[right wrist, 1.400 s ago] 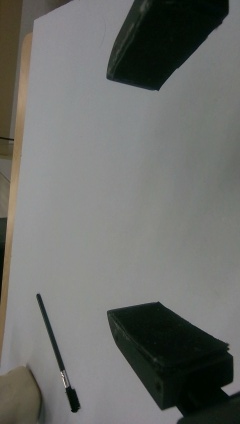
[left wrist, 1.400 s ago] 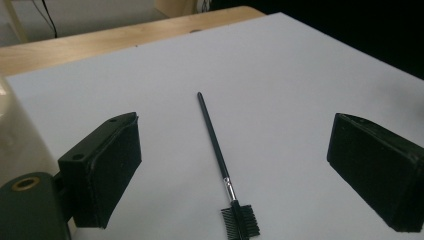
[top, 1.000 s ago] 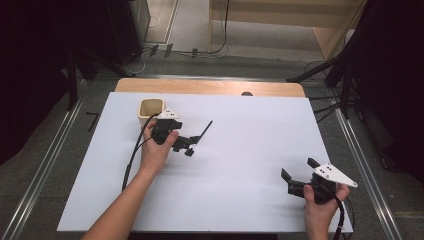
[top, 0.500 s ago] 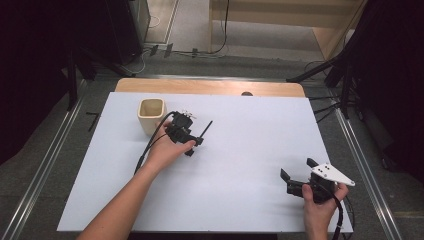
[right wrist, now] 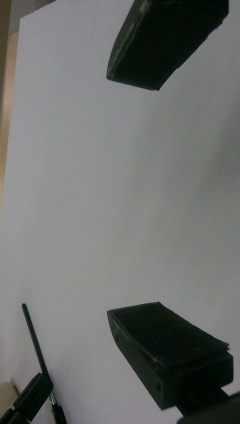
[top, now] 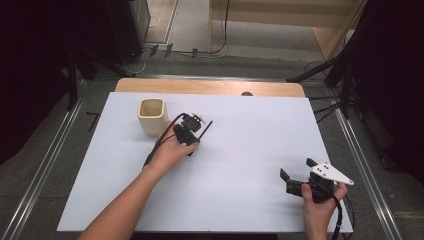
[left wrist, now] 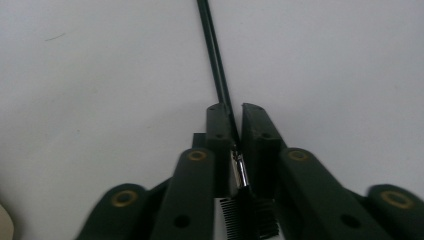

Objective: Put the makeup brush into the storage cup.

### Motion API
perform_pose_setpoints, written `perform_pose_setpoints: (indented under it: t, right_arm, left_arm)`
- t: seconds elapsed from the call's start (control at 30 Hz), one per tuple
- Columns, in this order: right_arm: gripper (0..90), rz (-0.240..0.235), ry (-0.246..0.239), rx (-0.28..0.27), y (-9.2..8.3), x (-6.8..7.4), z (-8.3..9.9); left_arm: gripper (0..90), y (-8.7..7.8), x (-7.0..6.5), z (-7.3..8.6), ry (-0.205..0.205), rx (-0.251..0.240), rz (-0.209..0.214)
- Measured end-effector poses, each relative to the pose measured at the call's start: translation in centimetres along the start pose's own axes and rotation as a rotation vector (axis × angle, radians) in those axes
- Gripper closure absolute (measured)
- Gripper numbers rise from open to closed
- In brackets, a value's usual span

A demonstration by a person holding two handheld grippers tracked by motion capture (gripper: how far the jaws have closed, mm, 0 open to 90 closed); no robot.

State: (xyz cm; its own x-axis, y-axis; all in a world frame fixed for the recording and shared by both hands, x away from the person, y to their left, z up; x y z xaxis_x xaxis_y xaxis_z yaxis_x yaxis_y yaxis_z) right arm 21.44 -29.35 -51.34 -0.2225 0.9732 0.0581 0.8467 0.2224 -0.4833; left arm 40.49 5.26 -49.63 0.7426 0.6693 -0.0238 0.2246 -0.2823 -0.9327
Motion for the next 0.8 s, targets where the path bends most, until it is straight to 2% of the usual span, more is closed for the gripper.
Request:
perform_pose_setpoints:
  t: [0.07, 0.17, 0.23, 0.37, 0.47, 0.6, 0.8]
  right_arm:
    - [0.0, -0.002, 0.0, 0.002, 0.0, 0.1, 0.0]
    - [0.0, -0.002, -0.004, -0.001, 0.0, 0.2, -0.1]
    - [0.0, -0.004, -0.008, -0.007, -0.1, 0.3, -0.2]
    - [0.0, -0.012, 0.001, -0.012, -0.2, 0.5, -0.3]
    - [0.0, -0.011, -0.008, -0.012, -0.1, 0.8, -0.5]
    - [0.0, -0.019, -0.024, -0.013, 0.0, 1.7, -0.8]
    - [0.0, -0.058, -0.031, -0.019, 0.4, 3.1, -1.6]
  left_arm:
    - [86.9, 0.0, 0.1, 0.0, -0.013, 0.0, 0.01]
    - [87.0, -0.1, 0.6, 0.2, -0.053, -0.014, 0.053]
    - [87.1, -0.5, 0.8, 0.5, -0.064, -0.039, 0.076]
    - [87.1, -1.7, 1.1, 1.4, -0.098, -0.124, 0.119]
    - [87.1, -2.6, 1.0, 2.3, -0.106, -0.171, 0.137]
    - [87.1, -4.0, 1.0, 3.7, -0.104, -0.229, 0.152]
    - [87.2, -5.9, 1.3, 6.1, -0.148, -0.359, 0.189]
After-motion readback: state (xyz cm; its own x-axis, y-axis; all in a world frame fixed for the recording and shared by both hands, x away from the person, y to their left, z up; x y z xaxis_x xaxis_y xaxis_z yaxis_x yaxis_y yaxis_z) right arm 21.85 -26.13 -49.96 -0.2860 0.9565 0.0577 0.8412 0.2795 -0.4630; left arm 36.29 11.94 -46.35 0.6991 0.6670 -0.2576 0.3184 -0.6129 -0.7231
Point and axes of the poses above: each handheld gripper's, and its own axes: y roughly forward along the jaws, z roughly out of its underside, x roughly to its left, the point moved 2 cm from there along y, roughly forward along the jaws, and after that the axes turned 3 degrees about z, right-handed, at the moved point
